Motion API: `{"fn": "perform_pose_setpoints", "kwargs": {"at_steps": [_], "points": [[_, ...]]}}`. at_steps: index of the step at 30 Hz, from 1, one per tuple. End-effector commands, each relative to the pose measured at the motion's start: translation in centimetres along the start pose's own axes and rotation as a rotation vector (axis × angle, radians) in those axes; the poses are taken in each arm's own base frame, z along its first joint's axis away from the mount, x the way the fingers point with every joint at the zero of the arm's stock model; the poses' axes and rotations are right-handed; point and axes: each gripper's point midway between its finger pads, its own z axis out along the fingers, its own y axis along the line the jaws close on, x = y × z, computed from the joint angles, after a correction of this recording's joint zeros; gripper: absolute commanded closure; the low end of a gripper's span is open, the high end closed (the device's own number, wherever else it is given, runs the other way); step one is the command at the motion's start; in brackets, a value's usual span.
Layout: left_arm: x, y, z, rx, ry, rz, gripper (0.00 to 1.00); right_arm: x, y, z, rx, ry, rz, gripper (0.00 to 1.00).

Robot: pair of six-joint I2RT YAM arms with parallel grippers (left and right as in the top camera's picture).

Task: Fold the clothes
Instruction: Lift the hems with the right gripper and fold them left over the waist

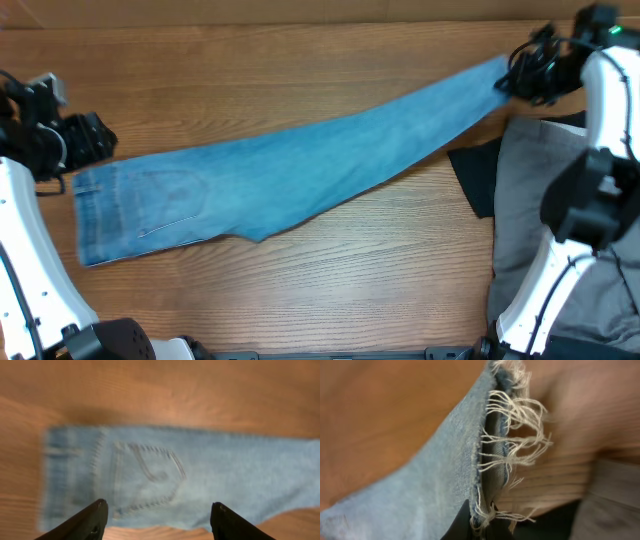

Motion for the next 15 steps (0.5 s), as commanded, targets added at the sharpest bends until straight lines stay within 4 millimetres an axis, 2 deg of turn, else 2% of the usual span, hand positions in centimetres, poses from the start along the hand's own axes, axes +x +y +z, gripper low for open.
{"fn": "perform_pose_setpoints", "kwargs": {"at_steps": [1,4,7,8,11,15], "points": [[-1.9,-0.5,-4.2,-0.014,-0.104,-0.006,0.28,-3.3,3.5,-12.1,0.134,-0.317,-0.066,0.96],[-2.4,-0.8,-5.9,-0.019,-0.133,-0.003,0.26,-4.0,4.7,-17.1,0.164,-0.454,-0.101,0.96],[-3.1,-1.1,-6.8,-0.016,-0.167,-0.042,0.20,-3.4,6.3,-20.3,0.155,-0.518,-0.125,0.96],[-3.2,-1.2,-7.0,-0.010,-0.172,-0.042,0.20,-3.0,6.7,-20.6,0.147,-0.515,-0.128,0.96],[-3.5,-1.5,-7.4,0.003,-0.188,-0.050,0.18,-1.5,9.6,-20.1,0.067,-0.473,-0.164,0.96],[-4.0,-2.4,-8.2,0.042,-0.214,-0.037,0.18,1.3,14.7,-17.5,-0.037,-0.365,-0.232,0.96]]}}
